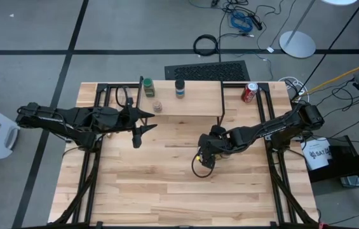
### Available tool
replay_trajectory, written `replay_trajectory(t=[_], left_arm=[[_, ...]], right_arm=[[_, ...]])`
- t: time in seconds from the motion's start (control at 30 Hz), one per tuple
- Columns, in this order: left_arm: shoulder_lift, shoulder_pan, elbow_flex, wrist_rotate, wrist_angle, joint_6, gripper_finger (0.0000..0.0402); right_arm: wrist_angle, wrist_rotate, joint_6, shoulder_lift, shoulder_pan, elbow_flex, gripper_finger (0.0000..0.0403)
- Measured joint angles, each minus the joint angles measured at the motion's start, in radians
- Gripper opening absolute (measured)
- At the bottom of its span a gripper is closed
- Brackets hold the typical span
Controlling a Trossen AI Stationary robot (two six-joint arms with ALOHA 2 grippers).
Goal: Shelf spices
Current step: Remove the brown seasoning bottle from the shelf
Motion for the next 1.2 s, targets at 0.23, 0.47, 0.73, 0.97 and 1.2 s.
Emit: replay_trajectory(t=[0.23, 0.47, 0.73, 0.97, 1.2], left_arm=[[0.000, 0.000, 0.000, 0.000, 0.000, 0.000, 0.0198], [0.000, 0.000, 0.000, 0.000, -0.001, 0.000, 0.0198], [0.000, 0.000, 0.000, 0.000, -0.001, 0.000, 0.0198], [0.000, 0.011, 0.001, -0.054, -0.008, -0.043, 0.0198], [0.005, 0.116, 0.081, -0.055, -0.007, 0.035, 0.0198]], right_arm=[[-0.005, 0.000, -0.023, 0.000, 0.000, 0.002, 0.0263], [-0.076, 0.027, -0.063, 0.000, 0.000, 0.101, 0.0263], [-0.163, 0.063, -0.094, 0.000, 0.037, 0.215, 0.0263], [-0.172, 0.060, -0.162, 0.000, 0.135, 0.217, 0.0263], [-0.198, 0.093, -0.253, 0.000, 0.161, 0.217, 0.0263]])
